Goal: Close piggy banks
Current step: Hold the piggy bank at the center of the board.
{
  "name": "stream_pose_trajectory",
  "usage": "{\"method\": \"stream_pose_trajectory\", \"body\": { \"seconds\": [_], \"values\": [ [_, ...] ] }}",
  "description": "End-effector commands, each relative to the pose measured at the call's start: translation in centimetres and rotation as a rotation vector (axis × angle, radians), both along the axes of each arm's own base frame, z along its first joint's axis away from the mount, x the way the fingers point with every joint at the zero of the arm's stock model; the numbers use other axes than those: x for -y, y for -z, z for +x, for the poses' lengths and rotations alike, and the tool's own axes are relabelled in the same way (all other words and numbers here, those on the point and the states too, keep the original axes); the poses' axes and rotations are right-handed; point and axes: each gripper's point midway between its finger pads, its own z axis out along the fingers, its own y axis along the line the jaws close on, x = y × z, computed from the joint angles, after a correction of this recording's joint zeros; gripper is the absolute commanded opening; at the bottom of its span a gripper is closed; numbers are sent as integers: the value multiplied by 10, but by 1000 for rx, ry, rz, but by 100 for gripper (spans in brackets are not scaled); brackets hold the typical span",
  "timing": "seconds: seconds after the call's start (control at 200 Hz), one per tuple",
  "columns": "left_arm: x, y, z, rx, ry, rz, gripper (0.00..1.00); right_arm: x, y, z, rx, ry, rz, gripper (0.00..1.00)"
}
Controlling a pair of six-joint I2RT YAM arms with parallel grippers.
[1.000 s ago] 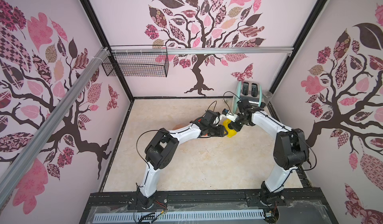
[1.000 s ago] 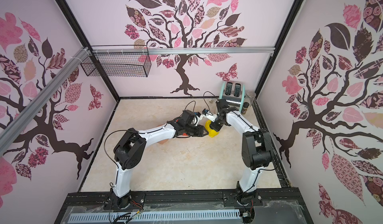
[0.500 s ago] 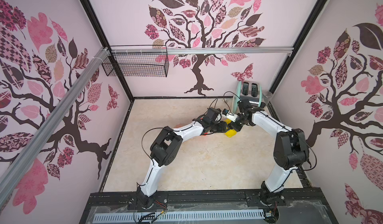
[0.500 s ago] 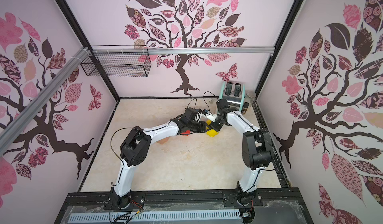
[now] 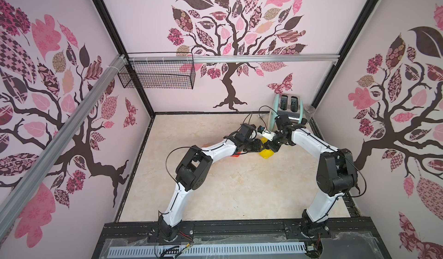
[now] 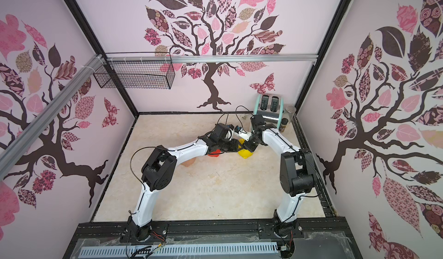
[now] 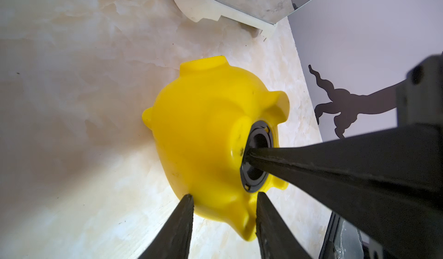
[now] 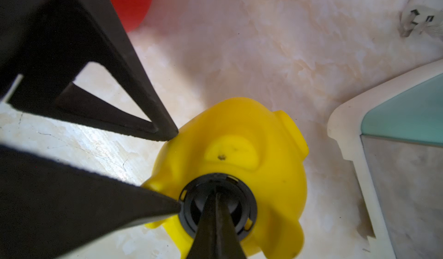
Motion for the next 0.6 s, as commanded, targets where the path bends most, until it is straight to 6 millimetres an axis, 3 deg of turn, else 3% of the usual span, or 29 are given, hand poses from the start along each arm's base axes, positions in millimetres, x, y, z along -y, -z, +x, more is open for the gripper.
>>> {"method": "stream_pose_trajectory", "body": {
  "seconds": [0.0, 0.28, 0.595],
  "values": [
    [15, 7, -7, 6, 56, -4, 44, 8, 51, -43, -220, 11, -44, 0],
    [14, 20, -12, -13, 56, 50, 39, 7, 49, -42, -215, 32, -26, 0],
    [15, 22, -14, -14, 63, 54, 39, 7, 49, -38, -209, 90, -2, 0]
  ]
}}
